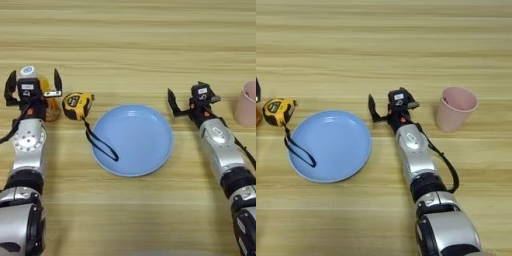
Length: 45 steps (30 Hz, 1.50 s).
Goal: Move the objects on the table
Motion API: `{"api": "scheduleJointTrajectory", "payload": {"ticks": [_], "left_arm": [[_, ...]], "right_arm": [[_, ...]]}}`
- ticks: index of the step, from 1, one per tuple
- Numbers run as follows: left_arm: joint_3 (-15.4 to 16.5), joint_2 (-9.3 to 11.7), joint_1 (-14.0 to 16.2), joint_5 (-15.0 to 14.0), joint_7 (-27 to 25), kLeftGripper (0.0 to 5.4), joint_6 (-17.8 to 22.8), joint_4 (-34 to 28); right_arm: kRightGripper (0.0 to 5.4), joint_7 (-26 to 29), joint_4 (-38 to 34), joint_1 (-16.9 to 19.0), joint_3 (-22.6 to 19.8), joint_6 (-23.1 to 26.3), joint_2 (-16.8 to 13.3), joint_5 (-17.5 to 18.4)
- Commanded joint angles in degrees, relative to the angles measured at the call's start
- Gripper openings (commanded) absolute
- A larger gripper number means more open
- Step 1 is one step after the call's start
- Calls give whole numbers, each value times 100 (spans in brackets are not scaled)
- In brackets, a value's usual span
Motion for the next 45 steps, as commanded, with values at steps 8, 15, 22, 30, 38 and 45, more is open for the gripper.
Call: {"api": "scheduleJointTrajectory", "payload": {"ticks": [8,15,22,30,38,45], "left_arm": [[112,-135,512,-731,-468,537,216,-2040],[200,-158,710,-834,-491,537,552,-2736],[677,145,657,-201,279,537,545,-2523],[1103,363,579,98,1095,537,560,-2163],[993,605,448,273,1147,537,755,-1502],[650,649,128,314,874,537,791,-329]], "right_arm": [[540,-1,-25,-18,21,9,-7,-30],[540,-12,-13,-23,28,6,4,-40],[540,-25,1,-32,30,-1,16,-49],[540,-22,-2,-26,33,0,16,-52],[540,-26,5,-32,39,0,23,-59],[540,-33,-38,-27,25,1,11,-48]]}}
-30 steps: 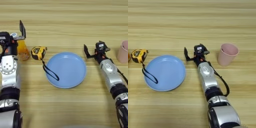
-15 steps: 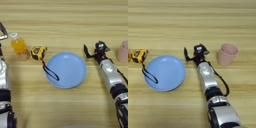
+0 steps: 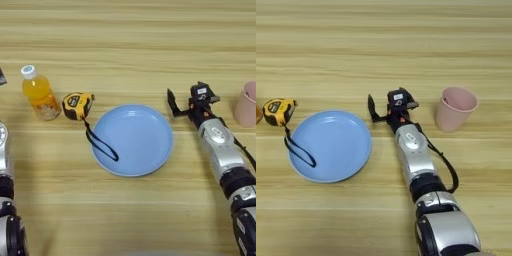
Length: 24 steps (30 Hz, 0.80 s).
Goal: Move the objects on the table
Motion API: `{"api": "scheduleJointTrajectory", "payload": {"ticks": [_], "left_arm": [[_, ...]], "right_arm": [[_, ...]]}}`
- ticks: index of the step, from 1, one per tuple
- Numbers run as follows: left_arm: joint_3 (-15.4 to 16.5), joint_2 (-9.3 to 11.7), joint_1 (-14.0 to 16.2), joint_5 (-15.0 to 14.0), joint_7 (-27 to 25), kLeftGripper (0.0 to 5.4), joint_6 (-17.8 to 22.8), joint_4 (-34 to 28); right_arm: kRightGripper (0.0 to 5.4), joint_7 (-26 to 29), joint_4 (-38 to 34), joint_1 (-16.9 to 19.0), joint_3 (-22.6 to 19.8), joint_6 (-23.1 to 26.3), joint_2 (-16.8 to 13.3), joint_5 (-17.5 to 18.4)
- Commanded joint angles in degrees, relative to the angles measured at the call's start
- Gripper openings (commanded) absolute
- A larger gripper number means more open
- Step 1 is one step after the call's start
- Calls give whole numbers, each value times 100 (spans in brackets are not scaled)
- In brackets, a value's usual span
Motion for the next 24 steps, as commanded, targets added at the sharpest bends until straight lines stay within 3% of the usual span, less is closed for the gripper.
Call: {"api": "scheduleJointTrajectory", "payload": {"ticks": [1,6,9,17,24], "left_arm": [[-165,140,-264,125,-67,537,3,664],[-223,234,-403,107,-38,537,-129,1211],[-253,251,-460,92,-14,537,-196,1405],[-275,271,-521,43,34,537,-298,1591],[-314,273,-556,29,-18,537,-323,1729]], "right_arm": [[540,-7,-52,-26,9,-2,-9,-17],[540,-32,-464,115,73,-46,-53,-98],[540,46,-1105,342,208,58,-41,-166],[540,504,-2912,1192,1056,757,113,-329],[540,768,-3152,1468,1566,1154,92,-529]]}}
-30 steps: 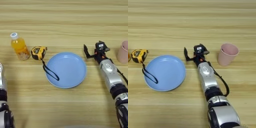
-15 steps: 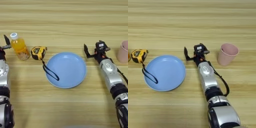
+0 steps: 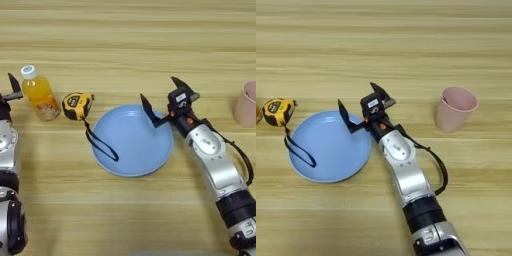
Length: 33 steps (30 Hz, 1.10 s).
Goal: Move the objects on the table
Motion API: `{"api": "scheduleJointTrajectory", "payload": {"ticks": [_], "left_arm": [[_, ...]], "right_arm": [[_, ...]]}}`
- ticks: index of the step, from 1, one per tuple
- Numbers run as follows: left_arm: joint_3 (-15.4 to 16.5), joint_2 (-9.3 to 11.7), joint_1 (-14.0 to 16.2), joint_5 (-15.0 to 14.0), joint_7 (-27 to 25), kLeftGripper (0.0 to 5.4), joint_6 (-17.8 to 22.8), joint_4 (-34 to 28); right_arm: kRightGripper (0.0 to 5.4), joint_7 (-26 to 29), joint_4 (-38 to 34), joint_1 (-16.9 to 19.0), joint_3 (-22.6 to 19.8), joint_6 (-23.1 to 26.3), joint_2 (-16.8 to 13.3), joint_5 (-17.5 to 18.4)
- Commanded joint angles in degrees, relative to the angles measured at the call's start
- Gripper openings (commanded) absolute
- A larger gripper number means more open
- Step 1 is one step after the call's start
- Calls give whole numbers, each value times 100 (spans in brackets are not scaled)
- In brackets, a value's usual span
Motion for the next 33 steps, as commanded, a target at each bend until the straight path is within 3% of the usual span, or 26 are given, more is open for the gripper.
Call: {"api": "scheduleJointTrajectory", "payload": {"ticks": [1,5,10,19,33], "left_arm": [[-71,87,-104,23,-47,537,-47,171],[-84,101,-117,0,-65,537,-78,239],[-95,99,-117,-20,-66,537,-111,242],[-86,87,-102,-54,-55,537,-167,209],[-97,62,-99,-60,-72,537,-182,202]], "right_arm": [[540,168,36,90,273,249,-52,-184],[540,82,233,54,419,234,-85,-423],[540,-406,701,-157,482,128,-262,-1040],[540,-1124,1305,-478,595,411,-500,-1909],[540,-1713,1370,-617,469,484,-805,-2310]]}}
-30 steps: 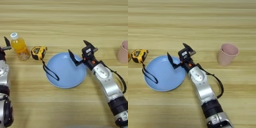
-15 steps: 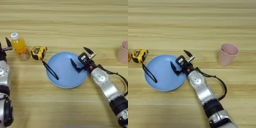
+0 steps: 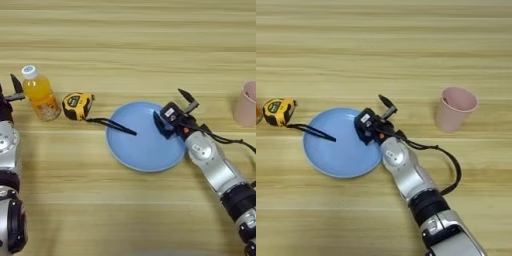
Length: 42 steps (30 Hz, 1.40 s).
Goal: Move the objects on the table
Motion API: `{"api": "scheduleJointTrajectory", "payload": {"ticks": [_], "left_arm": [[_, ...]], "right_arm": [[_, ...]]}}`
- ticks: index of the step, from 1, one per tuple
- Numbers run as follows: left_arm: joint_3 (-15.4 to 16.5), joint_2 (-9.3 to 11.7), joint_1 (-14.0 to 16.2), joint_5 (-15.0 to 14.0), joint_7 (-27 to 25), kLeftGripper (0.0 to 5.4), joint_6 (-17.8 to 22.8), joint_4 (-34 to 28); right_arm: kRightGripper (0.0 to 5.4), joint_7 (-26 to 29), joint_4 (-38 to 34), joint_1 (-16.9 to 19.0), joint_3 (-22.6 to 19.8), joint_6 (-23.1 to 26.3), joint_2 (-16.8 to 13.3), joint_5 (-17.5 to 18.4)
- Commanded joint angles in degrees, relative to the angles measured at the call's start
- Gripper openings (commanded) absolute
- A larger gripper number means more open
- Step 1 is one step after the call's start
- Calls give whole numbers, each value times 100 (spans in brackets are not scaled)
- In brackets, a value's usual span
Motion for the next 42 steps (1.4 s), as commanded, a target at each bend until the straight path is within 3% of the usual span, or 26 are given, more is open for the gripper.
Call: {"api": "scheduleJointTrajectory", "payload": {"ticks": [1,10,20,23,27,35,42], "left_arm": [[-16,49,-51,-30,-36,537,-32,-2],[-19,47,-55,-28,-39,537,-32,4],[-9,45,-56,-36,-31,537,-48,11],[1,43,-56,-42,-13,537,-65,16],[56,40,-67,-94,13,537,-138,27],[375,-41,-114,-606,-285,537,-739,-117],[711,-88,-79,-940,-212,537,-1414,-472]], "right_arm": [[540,-103,12,-95,-107,162,-180,-92],[540,-366,75,-176,-255,190,-321,-114],[540,189,-655,30,-587,-1279,152,1304],[540,427,-906,100,-769,-1489,266,1851],[540,640,-920,79,-990,-1600,362,2300],[540,561,237,-318,-1743,-1206,439,2878],[540,647,590,-419,-1831,-1266,496,2854]]}}
